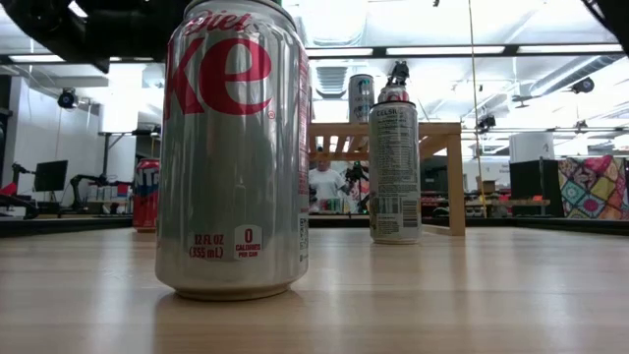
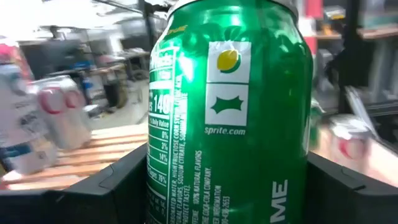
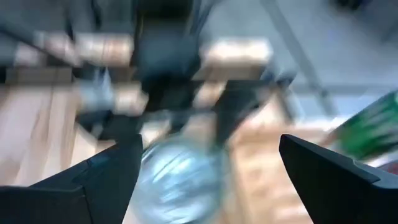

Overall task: Place canned beverage on shelf
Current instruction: Put the top green soda can aligned with the other red soda can on the shelf

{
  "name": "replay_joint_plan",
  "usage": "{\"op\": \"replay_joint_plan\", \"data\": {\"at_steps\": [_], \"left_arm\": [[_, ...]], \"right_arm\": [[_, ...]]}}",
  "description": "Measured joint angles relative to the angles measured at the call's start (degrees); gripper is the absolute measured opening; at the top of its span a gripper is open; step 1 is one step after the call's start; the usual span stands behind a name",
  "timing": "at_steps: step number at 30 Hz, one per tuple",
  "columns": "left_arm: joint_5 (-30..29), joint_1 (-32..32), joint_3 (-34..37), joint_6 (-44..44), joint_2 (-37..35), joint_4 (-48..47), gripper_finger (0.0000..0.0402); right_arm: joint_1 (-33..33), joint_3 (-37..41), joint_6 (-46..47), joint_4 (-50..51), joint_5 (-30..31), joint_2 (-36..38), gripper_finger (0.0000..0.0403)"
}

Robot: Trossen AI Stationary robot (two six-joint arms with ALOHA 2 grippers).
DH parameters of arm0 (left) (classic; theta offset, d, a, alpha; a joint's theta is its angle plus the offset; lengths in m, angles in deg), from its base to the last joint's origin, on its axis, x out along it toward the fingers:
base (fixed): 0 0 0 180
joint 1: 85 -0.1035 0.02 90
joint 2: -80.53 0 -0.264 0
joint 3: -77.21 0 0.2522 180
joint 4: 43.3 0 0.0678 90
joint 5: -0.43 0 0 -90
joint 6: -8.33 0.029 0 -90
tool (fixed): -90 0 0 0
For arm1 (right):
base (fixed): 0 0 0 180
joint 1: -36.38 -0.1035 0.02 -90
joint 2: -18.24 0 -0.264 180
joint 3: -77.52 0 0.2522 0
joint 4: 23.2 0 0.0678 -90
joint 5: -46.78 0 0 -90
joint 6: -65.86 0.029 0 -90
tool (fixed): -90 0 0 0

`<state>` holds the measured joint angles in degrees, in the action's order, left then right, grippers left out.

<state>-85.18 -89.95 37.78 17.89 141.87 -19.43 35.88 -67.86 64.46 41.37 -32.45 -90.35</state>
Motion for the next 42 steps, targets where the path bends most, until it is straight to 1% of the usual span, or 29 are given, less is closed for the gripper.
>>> {"op": "replay_joint_plan", "data": {"at_steps": [2,5,9,12,13,16,18,22,29,32,36,42], "left_arm": [[4.9,0.1,1.0,-0.3,-1.5,-0.2,0.0283],[11.4,0.2,2.4,-2.1,-4.9,3.5,0.0283],[14.9,0.0,4.5,-4.3,-9.5,4.6,0.0283],[19.6,0.1,5.3,-5.8,-13.8,6.1,0.0283],[20.1,0.1,5.4,-6.2,-15.1,6.6,0.0283],[20.2,0.0,6.7,-7.1,-18.4,5.8,0.0283],[20.3,0.0,7.4,-7.3,-20.3,5.5,0.0283],[20.6,0.0,7.8,-7.2,-23.0,4.9,0.0283],[20.2,0.0,8.1,-7.1,-23.1,3.6,0.0283],[19.0,0.0,8.1,-7.0,-23.1,0.7,0.0283],[15.2,0.0,8.2,-5.5,-22.7,-1.8,0.0283],[14.1,0.0,8.2,-5.1,-21.6,-0.6,0.0283]], "right_arm": [[-0.7,-0.2,-2.0,-1.8,0.4,1.8,0.0364],[-1.8,-0.1,-4.7,-3.3,0.2,2.9,0.0364],[-2.8,1.5,-7.5,-4.8,-1.3,2.9,0.0365],[-2.9,4.1,-9.0,-8.9,-5.3,3.5,0.0365],[-2.9,5.3,-9.4,-10.2,-6.6,3.6,0.0365],[-2.9,9.4,-9.7,-12.9,-8.1,3.7,0.0365],[-2.9,13.2,-9.7,-16.8,-8.6,3.6,0.0365],[-2.8,20.6,-9.6,-28.1,-10.8,4.0,0.0365],[-3.0,30.4,-11.8,-50.4,-12.3,4.2,0.0365],[-3.0,31.9,-12.0,-55.2,-12.7,4.2,0.0365],[-3.0,32.3,-12.1,-58.6,-12.8,3.8,0.0365],[-2.8,32.4,-11.6,-60.6,-12.7,1.9,0.0365]]}}
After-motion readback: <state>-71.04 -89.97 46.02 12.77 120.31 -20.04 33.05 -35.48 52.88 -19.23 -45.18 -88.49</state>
